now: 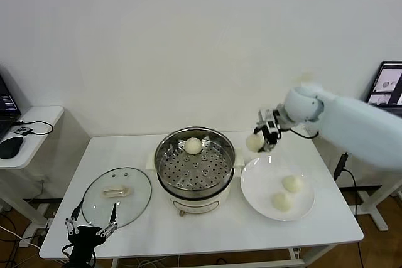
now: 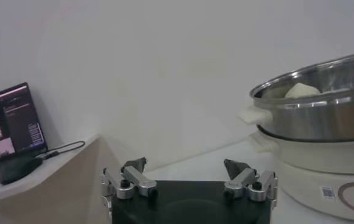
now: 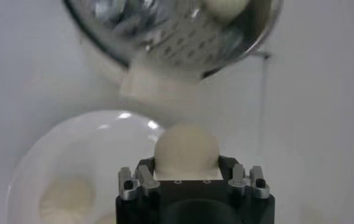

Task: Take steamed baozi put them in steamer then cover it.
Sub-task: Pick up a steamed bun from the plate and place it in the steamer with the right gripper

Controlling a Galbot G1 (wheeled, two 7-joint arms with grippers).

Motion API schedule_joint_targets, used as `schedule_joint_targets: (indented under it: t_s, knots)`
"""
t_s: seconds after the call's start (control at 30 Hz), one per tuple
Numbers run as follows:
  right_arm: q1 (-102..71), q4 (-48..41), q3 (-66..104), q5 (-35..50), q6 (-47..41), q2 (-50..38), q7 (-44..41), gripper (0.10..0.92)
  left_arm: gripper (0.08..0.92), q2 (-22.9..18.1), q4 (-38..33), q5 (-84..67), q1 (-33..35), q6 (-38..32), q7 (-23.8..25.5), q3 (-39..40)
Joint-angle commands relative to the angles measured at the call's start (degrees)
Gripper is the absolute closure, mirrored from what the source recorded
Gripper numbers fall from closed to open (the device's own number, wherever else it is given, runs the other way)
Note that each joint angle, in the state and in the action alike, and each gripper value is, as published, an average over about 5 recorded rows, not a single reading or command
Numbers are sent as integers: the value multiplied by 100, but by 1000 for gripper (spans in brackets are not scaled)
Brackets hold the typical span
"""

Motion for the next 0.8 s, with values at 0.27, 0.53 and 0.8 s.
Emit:
schedule_joint_targets:
  t_s: [0.27, 0.53, 0.8]
  knots:
    - [54, -973, -500, 1263, -948, 2620, 617, 372, 177, -42, -23, -9, 18, 11, -12, -78]
    - [-478, -1562, -484, 1326, -1246, 3168, 838, 372, 177, -13, -38, -66, 36, 13, -6, -184]
    - [-825, -1905, -386, 1322, -1433, 3460, 992, 372, 177, -5, -29, -69, -20, 33, 12, -150]
